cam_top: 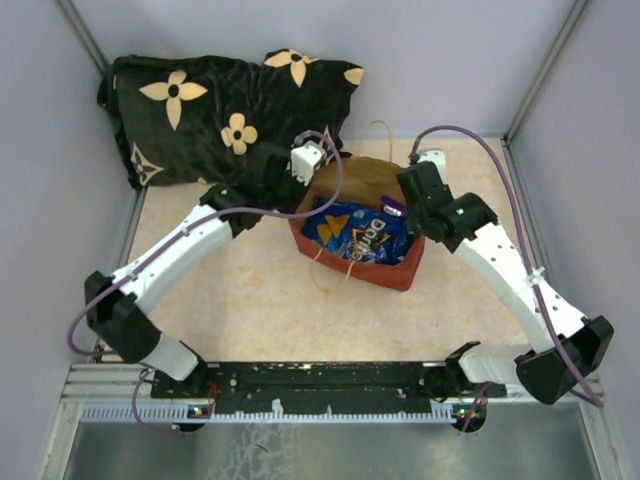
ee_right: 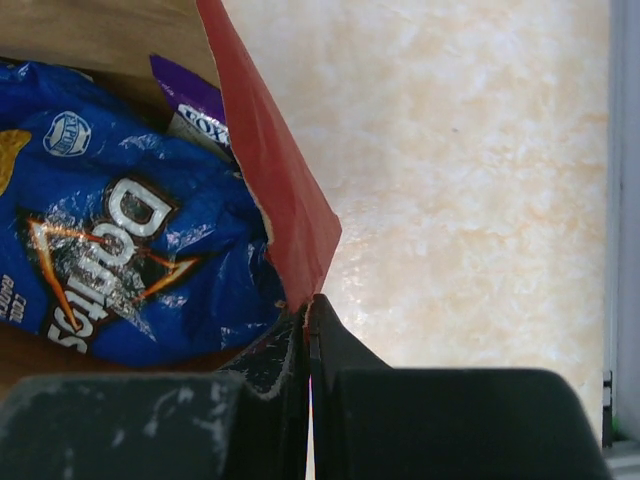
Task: Take the snacks out of the paper bag
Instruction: Adjust the paper bag at the center of the board.
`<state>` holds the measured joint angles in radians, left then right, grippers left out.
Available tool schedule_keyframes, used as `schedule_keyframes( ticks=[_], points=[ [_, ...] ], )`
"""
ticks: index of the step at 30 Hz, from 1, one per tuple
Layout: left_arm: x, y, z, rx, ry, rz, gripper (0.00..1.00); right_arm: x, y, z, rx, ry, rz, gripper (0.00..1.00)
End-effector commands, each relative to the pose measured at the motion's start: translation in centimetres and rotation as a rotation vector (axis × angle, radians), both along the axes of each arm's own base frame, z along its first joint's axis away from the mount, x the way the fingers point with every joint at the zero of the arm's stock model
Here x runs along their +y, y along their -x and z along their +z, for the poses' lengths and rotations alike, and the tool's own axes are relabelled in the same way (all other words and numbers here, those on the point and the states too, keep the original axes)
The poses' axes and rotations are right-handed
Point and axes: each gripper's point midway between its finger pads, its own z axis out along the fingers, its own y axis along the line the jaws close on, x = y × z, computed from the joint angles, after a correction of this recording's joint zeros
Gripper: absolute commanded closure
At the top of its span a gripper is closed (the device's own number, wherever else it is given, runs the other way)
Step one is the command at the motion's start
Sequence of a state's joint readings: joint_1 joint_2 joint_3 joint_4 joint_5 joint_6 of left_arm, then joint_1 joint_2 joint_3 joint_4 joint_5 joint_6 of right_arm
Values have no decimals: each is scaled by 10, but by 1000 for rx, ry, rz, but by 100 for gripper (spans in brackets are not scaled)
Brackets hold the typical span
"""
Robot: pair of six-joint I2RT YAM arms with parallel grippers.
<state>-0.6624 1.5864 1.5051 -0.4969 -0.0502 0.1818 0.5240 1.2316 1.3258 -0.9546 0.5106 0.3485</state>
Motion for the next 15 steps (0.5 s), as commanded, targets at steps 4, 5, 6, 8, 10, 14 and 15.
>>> schedule_keyframes(
  ticks=[4,5,6,8,10,14,15],
  points=[
    [58,18,59,-136,68,236,100,50,-38,46,-136,-24,137,100],
    [66,11,60,-129,64,258,100,53,-47,51,-150,-10,140,100],
    [71,3,61,-110,64,275,100,55,-57,55,-169,8,139,100],
    [81,-20,74,-109,68,319,100,61,-82,68,-199,37,147,100],
    [88,-45,86,-127,65,365,100,65,-108,83,-226,48,154,100],
    [84,-78,128,-214,94,395,100,72,-148,122,-289,63,153,100],
    [84,-81,136,-238,104,401,100,73,-150,131,-300,63,153,100]
  ],
)
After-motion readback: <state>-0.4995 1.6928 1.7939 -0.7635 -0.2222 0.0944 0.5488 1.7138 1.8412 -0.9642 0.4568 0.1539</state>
